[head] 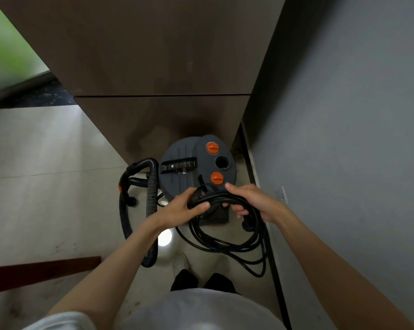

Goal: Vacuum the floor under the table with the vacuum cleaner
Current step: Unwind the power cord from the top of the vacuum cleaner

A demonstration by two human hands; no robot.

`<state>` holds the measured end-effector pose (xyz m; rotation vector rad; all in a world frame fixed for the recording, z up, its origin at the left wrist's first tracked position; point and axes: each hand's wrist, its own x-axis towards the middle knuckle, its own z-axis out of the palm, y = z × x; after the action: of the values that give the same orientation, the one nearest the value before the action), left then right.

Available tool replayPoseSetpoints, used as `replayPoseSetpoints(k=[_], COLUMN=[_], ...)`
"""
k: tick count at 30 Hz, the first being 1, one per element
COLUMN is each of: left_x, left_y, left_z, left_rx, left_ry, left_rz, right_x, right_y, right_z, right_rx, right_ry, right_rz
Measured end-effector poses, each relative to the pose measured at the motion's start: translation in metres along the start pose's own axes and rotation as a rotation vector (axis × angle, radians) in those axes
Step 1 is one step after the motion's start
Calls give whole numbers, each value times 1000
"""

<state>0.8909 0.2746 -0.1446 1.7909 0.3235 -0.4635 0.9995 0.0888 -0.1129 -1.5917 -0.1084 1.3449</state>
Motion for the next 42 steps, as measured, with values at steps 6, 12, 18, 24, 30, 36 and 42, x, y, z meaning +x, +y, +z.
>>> replayPoseSetpoints(k=[6, 12, 18, 24, 30, 36, 42], left_x=[-2, -8, -12, -19, -21, -20, -27], left_y=[2, 0, -1, 1, 4, -6, -1], left_z=[3, 7, 2, -1, 3, 14, 34], left_rx=[-73, -121, -117, -179, -172, 48, 236], left_ry=[147, 158, 195, 163, 144, 113, 69], left_rz=[11, 29, 87, 123, 137, 109, 40], right_x=[1, 2, -7, -19, -26, -39, -66], right_y=[-3, 6, 1, -10, -1, 25, 54], right_z=[3, 1, 8, 18, 8, 2, -32], right_rx=[-49, -143, -416, -777, -846, -887, -1002], right_ry=[44, 58, 63, 127, 180, 219, 342], right_rz=[-60, -49, -36, -50, -51, -49, -63])
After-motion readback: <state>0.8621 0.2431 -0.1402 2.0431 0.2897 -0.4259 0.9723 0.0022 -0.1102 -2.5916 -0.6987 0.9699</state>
